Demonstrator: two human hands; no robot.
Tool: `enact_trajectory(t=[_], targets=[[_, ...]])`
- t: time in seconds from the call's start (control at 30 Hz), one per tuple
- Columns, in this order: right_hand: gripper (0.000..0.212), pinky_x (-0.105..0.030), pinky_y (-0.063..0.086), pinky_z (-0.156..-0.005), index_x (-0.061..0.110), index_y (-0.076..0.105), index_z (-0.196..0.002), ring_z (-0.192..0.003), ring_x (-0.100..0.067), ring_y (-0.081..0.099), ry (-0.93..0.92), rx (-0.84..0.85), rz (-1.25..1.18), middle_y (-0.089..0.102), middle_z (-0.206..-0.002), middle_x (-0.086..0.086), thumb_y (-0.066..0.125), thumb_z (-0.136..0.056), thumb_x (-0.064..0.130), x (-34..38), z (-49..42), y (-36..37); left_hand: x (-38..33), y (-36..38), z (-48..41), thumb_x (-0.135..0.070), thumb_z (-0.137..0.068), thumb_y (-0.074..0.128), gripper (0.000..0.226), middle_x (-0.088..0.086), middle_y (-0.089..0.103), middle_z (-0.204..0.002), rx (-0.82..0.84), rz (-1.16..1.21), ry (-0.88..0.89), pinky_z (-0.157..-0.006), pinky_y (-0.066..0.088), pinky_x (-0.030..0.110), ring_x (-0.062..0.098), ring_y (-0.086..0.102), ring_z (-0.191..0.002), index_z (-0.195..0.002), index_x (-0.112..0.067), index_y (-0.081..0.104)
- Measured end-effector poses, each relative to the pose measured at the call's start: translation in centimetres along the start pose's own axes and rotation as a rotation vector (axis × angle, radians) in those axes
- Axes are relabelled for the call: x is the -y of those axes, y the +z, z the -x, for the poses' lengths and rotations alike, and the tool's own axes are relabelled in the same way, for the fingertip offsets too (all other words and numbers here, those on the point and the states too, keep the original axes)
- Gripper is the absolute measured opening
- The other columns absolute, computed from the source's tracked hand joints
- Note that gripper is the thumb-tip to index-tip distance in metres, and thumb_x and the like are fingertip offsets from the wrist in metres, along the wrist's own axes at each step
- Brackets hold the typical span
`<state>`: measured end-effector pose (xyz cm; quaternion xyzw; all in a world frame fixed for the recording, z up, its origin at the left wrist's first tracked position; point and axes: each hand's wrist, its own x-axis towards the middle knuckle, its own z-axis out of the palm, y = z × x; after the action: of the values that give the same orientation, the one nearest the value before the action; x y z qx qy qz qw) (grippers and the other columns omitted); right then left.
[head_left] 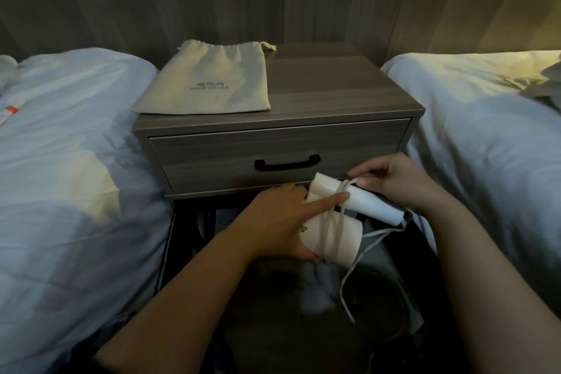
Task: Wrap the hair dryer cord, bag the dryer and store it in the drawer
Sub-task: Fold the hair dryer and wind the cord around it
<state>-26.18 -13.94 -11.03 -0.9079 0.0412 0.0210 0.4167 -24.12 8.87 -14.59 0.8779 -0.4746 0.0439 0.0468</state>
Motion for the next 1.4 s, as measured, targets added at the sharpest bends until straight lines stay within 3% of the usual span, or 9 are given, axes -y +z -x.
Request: enact_trajectory(t=[0.13, 0.23, 0.4, 0.57, 0.7, 0.87, 1.03, 1.2, 1.4], targets=[[0.024, -0.026, 0.050, -0.081, 0.029, 0.071, -0.080, -0.077, -0.011, 0.065, 0.008, 0.103, -0.104, 0.073, -0.080, -0.002, 0.066, -0.082, 0.005, -0.3, 0.0, -0.2, -0.1, 0.0, 0.0, -0.068, -0.067, 0.062, 0.103, 0.010, 0.055, -0.120, 0.010, 0.006, 0.016, -0.083, 0.047, 0.040, 0.025, 0.053, -0.102, -0.139, -0.051, -0.010], [0.021, -0.026, 0.052, -0.075, 0.022, 0.072, -0.077, -0.071, -0.012, 0.065, 0.022, 0.115, -0.220, 0.073, -0.072, -0.001, 0.066, -0.081, 0.002, 0.0, 0.1, 0.1, -0.6, -0.1, -0.1, -0.066, -0.069, 0.062, 0.102, 0.010, 0.054, -0.115, 0.027, -0.009, 0.044, -0.080, 0.046, 0.039, 0.024, 0.051, -0.097, -0.138, -0.052, -0.011], [0.016, -0.045, 0.051, -0.088, 0.022, 0.073, -0.073, -0.081, -0.025, 0.063, 0.106, 0.107, -0.162, 0.071, -0.082, -0.023, 0.072, -0.076, 0.006, -0.2, -0.5, 0.6, -1.3, 0.5, -0.3, -0.065, -0.072, 0.061, 0.097, 0.008, 0.049, -0.120, 0.095, -0.019, 0.023, -0.080, 0.038, 0.033, 0.021, 0.046, -0.102, -0.144, -0.045, 0.000], [0.021, -0.023, 0.044, -0.051, 0.008, 0.066, -0.063, -0.053, -0.013, 0.053, 0.223, -0.037, -0.075, 0.059, -0.055, -0.002, 0.080, -0.070, 0.022, -0.2, -0.8, 0.9, -0.9, 0.6, -0.4, -0.067, -0.071, 0.060, 0.094, 0.009, 0.050, -0.120, 0.120, -0.038, -0.015, -0.083, 0.041, 0.036, 0.023, 0.047, -0.104, -0.146, -0.039, 0.011], [0.024, -0.023, 0.040, -0.054, 0.010, 0.065, -0.061, -0.055, -0.011, 0.050, 0.197, -0.012, -0.077, 0.057, -0.057, -0.002, 0.075, -0.075, 0.027, -0.4, -0.7, 0.7, -0.7, 0.1, -0.3, -0.068, -0.070, 0.060, 0.095, 0.008, 0.050, -0.122, 0.122, -0.026, -0.043, -0.085, 0.042, 0.037, 0.023, 0.047, -0.107, -0.146, -0.038, 0.012], [0.013, -0.025, 0.041, -0.076, 0.017, 0.071, -0.089, -0.085, -0.013, 0.060, 0.116, -0.173, 0.013, 0.067, -0.089, -0.002, 0.061, -0.088, 0.025, -0.3, -0.8, 0.8, 0.6, -0.5, 0.7, -0.065, -0.064, 0.068, 0.099, -0.002, 0.049, -0.135, 0.052, 0.178, -0.200, -0.098, 0.037, 0.030, 0.017, 0.047, -0.119, -0.144, -0.043, 0.014], [0.027, -0.031, 0.044, -0.083, 0.011, 0.065, -0.111, -0.092, -0.016, 0.057, 0.147, -0.480, -0.313, 0.063, -0.100, -0.004, 0.055, -0.089, 0.023, 0.3, -0.2, 1.2, 1.6, -0.7, 0.6, -0.066, -0.057, 0.072, 0.097, -0.002, 0.055, -0.131, -0.024, 0.499, -0.433, -0.096, 0.044, 0.031, 0.018, 0.055, -0.111, -0.137, -0.053, 0.020], [0.041, -0.033, 0.044, -0.066, 0.016, 0.055, -0.115, -0.086, -0.019, 0.055, 0.520, -0.046, -0.828, 0.058, -0.103, -0.008, 0.053, -0.086, 0.045, 1.1, 0.6, 3.9, 1.6, -0.2, 0.0, -0.067, -0.055, 0.072, 0.089, -0.004, 0.056, -0.127, -0.130, 0.645, -0.610, -0.095, 0.047, 0.034, 0.017, 0.055, -0.111, -0.132, -0.052, 0.029], [0.051, -0.036, 0.053, -0.072, 0.010, 0.054, -0.117, -0.086, -0.025, 0.063, 0.543, 0.241, -1.076, 0.056, -0.109, -0.014, 0.059, -0.079, 0.042, 2.2, 1.4, 5.4, 1.5, 0.2, -0.3, -0.064, -0.063, 0.069, 0.084, 0.000, 0.050, -0.135, -0.138, 0.783, -0.665, -0.095, 0.046, 0.037, 0.018, 0.052, -0.115, -0.135, -0.048, 0.029]])
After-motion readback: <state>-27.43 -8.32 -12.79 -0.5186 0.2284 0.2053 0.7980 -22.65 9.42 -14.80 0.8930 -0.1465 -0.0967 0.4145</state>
